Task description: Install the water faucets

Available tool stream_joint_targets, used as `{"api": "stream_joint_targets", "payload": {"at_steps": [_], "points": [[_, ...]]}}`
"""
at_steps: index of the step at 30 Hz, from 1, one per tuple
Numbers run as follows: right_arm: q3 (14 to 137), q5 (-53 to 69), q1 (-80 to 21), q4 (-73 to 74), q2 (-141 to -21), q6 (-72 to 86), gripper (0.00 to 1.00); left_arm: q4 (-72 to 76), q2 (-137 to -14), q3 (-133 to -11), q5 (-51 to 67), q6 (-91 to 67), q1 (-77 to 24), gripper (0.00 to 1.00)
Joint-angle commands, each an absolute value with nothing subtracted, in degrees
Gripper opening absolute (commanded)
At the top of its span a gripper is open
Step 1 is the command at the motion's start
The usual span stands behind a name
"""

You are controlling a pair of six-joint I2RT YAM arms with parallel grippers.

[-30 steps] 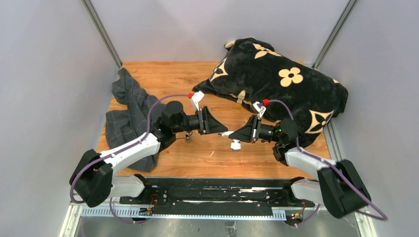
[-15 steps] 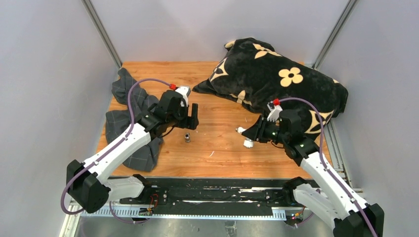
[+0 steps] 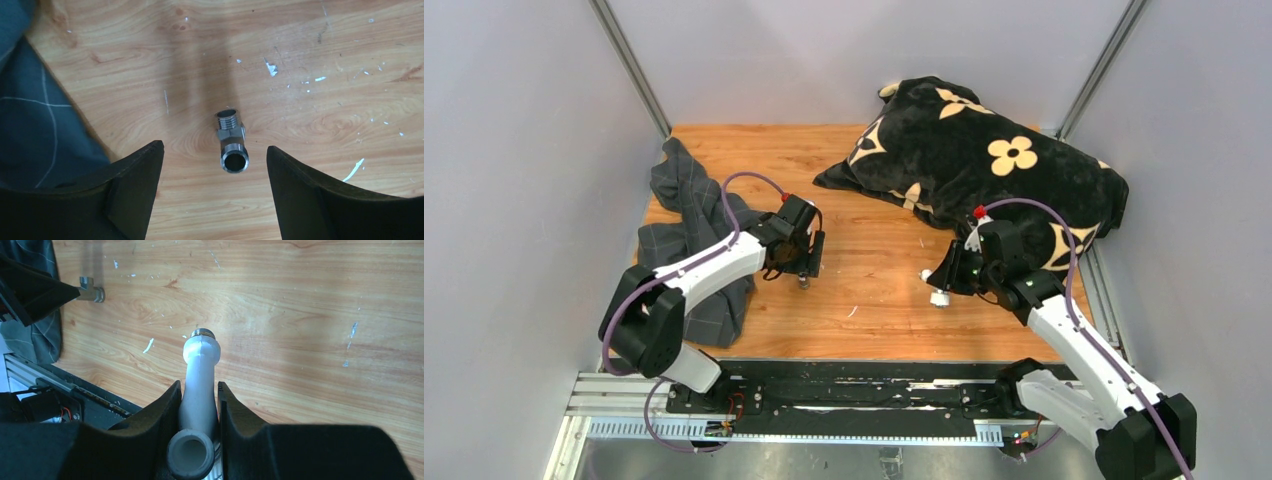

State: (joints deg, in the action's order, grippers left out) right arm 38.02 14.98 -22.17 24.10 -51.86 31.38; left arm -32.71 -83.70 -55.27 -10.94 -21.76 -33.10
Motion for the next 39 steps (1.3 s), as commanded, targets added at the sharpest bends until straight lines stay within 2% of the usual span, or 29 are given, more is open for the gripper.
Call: {"api": "stream_joint_targets", "payload": {"at_steps": [1,9,22,26,31,35,39], "points": [[39.8,16.1,-22.9,26.0,-52.2,29.5,0.01,-30.5,-85.6,-55.5,-9.5,-26.1,-32.5,0.78],[39.1,17.1,-22.9,24.7,-52.7,29.0,0.01,-26.5,-87.9,-51.3,-5.1,-30.2,-32.5,0.67],[39.3,18.8,-22.9,24.0,-53.8,28.5,0.01,-25.8,-91.2,-52.3,-6.9,-30.4,-32.6,0.54],[39.1,19.0,-22.9,24.1,-53.8,28.5,0.01,-25.5,-91.4,-52.5,-6.9,-30.8,-32.6,0.43],[38.7,18.9,-22.9,24.5,-53.3,28.2,0.01,-26.2,-89.5,-53.3,-6.9,-30.6,-32.6,0.03],[37.8,20.8,-22.9,22.4,-53.4,27.8,0.01,-25.6,-84.0,-54.5,-0.8,-28.9,-32.6,0.0],[38.5,22.9,-23.3,20.3,-53.3,25.6,0.01,-20.5,-74.6,-55.1,13.8,-26.2,-32.6,0.0]]}}
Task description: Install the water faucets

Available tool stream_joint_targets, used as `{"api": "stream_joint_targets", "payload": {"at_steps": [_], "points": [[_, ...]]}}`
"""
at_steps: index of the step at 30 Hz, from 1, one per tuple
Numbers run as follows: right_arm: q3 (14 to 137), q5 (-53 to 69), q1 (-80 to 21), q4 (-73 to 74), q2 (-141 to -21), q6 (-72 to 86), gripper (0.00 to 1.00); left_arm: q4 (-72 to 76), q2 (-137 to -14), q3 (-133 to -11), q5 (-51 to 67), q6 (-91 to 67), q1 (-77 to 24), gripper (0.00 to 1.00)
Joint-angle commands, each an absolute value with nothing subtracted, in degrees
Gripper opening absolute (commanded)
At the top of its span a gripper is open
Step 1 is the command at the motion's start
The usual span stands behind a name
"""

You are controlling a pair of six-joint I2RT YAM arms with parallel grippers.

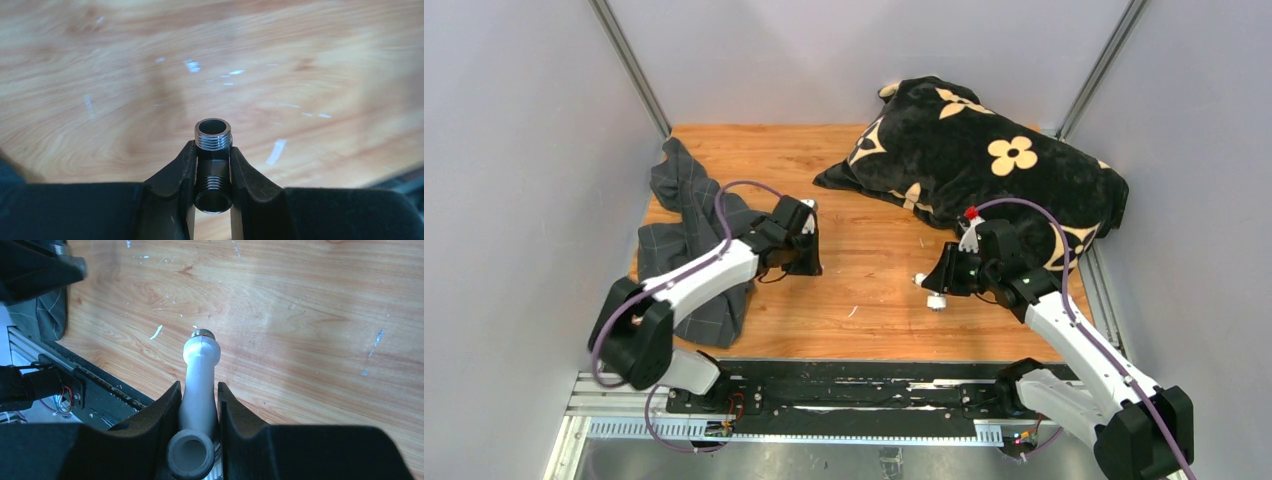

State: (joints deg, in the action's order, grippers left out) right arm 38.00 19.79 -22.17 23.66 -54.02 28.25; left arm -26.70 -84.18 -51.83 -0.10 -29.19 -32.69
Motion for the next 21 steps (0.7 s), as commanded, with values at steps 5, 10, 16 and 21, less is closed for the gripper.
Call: {"api": "stream_joint_targets", "payload": {"at_steps": [5,10,16,21], "points": [[37.0,25.8,-25.2,14.8,-47.5,21.1,0.01,-15.5,-68.7,-58.0,35.8,-24.9,-32.4,0.0],[31.8,24.0,-30.0,5.0,-35.4,16.1,0.01,-4.6,-65.5,-56.8,47.6,-35.6,-31.5,0.0],[26.1,19.1,-37.1,-4.4,-24.0,1.9,0.01,1.2,-66.7,-59.0,53.9,-47.5,-29.0,0.0],[29.7,21.9,-39.4,-5.2,-28.2,-3.5,0.01,-1.9,-68.0,-60.8,55.9,-48.6,-27.2,0.0]]}}
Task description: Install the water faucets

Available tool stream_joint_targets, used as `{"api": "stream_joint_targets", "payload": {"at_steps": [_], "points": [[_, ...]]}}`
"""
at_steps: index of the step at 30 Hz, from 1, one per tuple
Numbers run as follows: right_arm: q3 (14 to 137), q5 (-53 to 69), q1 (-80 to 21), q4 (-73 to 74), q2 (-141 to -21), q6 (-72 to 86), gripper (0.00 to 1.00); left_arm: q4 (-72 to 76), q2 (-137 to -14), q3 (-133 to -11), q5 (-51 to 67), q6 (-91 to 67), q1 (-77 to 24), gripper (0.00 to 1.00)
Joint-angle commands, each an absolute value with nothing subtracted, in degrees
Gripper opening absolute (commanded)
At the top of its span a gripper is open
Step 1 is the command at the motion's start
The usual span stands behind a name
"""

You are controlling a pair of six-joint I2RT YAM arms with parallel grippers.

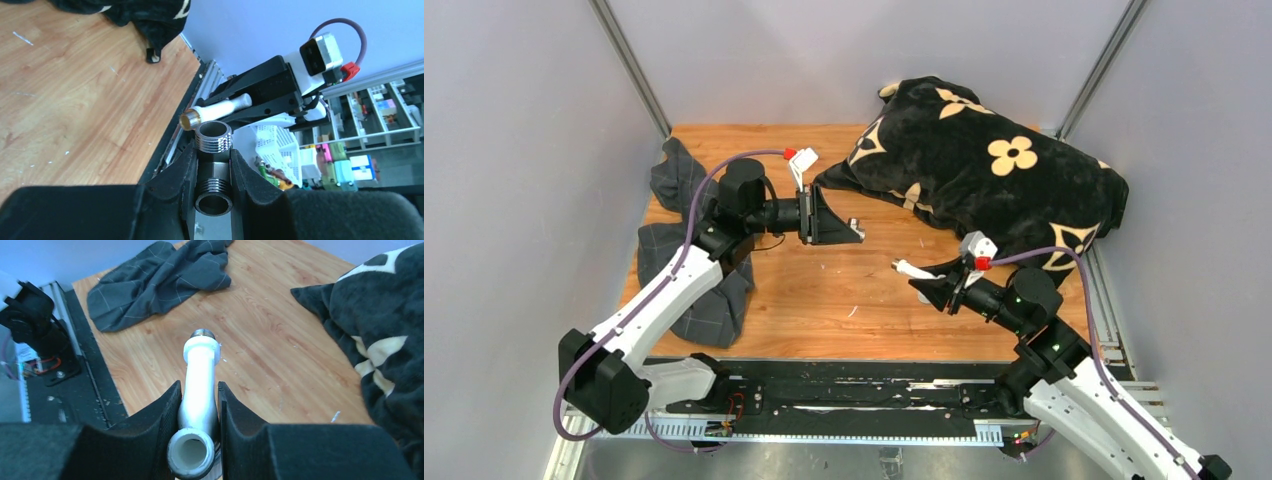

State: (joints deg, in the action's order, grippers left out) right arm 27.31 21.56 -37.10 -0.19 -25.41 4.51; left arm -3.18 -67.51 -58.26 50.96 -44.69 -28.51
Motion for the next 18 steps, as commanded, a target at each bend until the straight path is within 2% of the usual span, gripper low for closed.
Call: {"api": "stream_joint_targets", "payload": {"at_steps": [1,7,11,18], "points": [[30.2,21.5,-40.2,-5.2,-29.0,-4.6,0.01,-2.3,-68.0,-60.7,55.8,-48.8,-26.9,0.0],[31.6,13.8,-47.5,-5.3,-31.1,-17.5,0.01,-0.1,-69.6,-59.5,60.5,-53.7,-25.9,0.0],[30.8,9.4,-51.2,-7.3,-30.2,-28.1,0.0,14.1,-72.5,-55.3,68.2,-68.9,-24.9,0.0],[32.3,3.9,-52.0,-10.1,-30.5,-30.8,0.0,16.9,-74.4,-50.5,68.2,-73.0,-23.4,0.0]]}}
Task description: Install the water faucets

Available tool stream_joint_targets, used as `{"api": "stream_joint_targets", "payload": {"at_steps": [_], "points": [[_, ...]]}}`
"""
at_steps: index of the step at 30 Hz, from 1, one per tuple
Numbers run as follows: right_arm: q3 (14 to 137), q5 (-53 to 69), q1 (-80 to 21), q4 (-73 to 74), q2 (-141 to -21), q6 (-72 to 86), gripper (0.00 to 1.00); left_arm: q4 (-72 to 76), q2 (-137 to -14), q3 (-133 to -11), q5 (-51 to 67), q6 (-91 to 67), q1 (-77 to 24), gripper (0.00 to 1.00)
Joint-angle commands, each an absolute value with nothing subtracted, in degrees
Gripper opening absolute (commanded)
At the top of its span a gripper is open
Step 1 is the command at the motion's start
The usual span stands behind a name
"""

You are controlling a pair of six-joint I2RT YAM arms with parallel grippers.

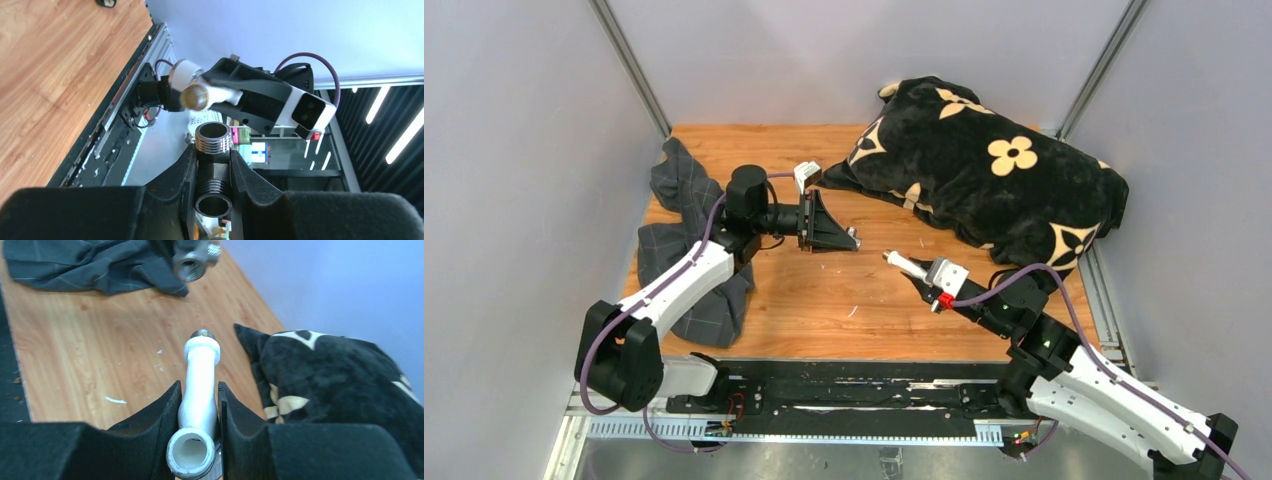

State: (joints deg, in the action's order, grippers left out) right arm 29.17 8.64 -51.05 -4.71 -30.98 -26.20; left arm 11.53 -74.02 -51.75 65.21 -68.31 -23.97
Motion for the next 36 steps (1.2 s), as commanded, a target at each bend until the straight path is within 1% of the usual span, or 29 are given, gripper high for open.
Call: {"api": "stream_joint_targets", "payload": {"at_steps": [1,6,9,14,18,27,36], "points": [[32.7,3.5,-52.0,-9.8,-30.3,-30.8,0.0,16.9,-74.5,-50.4,68.1,-73.1,-23.3,0.0],[34.1,1.1,-52.2,-6.7,-29.4,-30.6,0.0,16.8,-75.0,-49.8,68.2,-74.1,-23.4,0.0],[34.1,0.8,-52.3,-7.3,-27.9,-30.6,0.01,20.3,-78.1,-48.6,72.4,-78.6,-23.3,0.0],[35.5,0.8,-52.3,-4.4,-28.5,-32.4,0.01,20.6,-79.5,-49.0,73.2,-79.2,-23.3,0.0],[31.9,5.8,-53.1,-6.8,-27.6,-38.7,0.01,20.6,-80.1,-49.3,73.2,-79.7,-23.3,0.0],[32.7,17.0,-54.7,-3.1,-27.0,-47.7,0.01,20.6,-78.8,-46.7,72.7,-80.3,-23.3,0.0],[32.0,16.3,-56.4,-5.6,-28.9,-50.7,0.01,20.6,-73.8,-43.2,73.2,-81.0,-22.3,0.0]]}}
